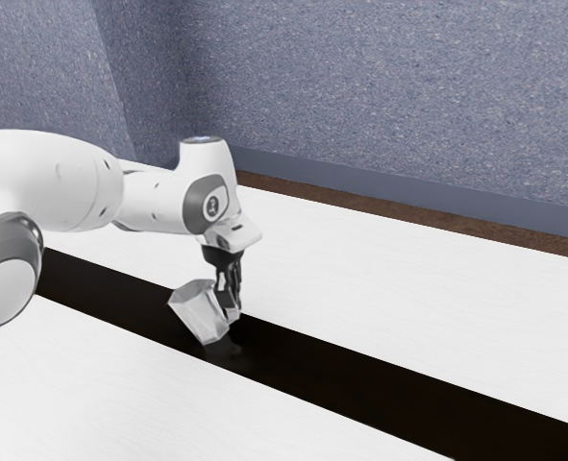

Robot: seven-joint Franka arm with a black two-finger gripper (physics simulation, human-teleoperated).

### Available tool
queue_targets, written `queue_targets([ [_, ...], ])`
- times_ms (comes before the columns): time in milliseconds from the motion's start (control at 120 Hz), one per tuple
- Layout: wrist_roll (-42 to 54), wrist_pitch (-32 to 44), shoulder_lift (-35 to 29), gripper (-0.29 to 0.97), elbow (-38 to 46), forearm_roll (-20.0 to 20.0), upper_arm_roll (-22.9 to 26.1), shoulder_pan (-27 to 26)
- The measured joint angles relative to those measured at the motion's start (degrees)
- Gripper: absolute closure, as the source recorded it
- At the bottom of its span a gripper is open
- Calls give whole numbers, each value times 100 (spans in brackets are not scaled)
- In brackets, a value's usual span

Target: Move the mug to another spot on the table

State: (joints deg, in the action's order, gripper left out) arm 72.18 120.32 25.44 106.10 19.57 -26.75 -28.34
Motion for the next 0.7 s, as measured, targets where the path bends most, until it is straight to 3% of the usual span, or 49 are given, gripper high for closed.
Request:
queue_targets([
  [125,-53,-16,0,32,-1,13,10,-5],
  [267,-100,-28,-1,17,-2,18,11,-5],
  [550,-163,-52,-54,4,-6,31,-7,-12],
  [700,-194,-118,-504,2,170,31,-52,-191],
])
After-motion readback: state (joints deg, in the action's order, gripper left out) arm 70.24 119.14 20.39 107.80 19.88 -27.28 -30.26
